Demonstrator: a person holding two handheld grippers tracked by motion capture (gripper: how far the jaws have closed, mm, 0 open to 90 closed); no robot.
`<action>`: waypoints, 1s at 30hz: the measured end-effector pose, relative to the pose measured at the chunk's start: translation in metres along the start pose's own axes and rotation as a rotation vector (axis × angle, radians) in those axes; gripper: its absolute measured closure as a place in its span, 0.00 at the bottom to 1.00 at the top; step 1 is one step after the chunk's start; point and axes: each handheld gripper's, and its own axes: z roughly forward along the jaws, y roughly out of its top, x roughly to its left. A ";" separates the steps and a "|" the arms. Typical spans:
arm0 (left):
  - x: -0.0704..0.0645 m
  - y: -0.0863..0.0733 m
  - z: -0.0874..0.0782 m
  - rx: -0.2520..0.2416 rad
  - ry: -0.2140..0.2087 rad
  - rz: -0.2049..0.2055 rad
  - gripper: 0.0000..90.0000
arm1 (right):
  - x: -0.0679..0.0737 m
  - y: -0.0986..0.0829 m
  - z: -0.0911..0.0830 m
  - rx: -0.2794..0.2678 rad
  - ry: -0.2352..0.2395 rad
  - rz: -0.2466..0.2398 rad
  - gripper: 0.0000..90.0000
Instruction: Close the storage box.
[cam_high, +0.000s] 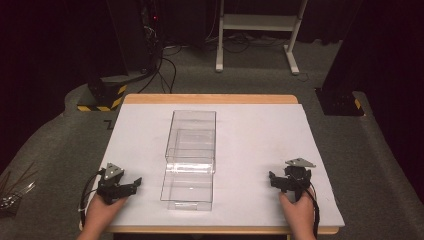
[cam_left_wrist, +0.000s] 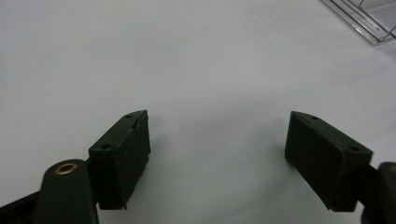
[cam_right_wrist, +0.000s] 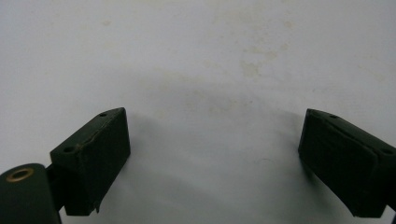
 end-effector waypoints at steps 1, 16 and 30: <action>0.000 0.000 0.000 0.000 0.000 0.000 0.25 | 0.000 0.000 0.000 0.000 0.000 0.000 0.10; -0.001 0.000 0.000 -0.005 0.003 -0.002 0.25 | -0.001 0.000 0.000 0.001 0.003 -0.001 0.10; -0.001 0.000 -0.001 0.001 -0.001 -0.003 0.26 | -0.001 0.000 0.000 0.001 0.008 0.003 0.10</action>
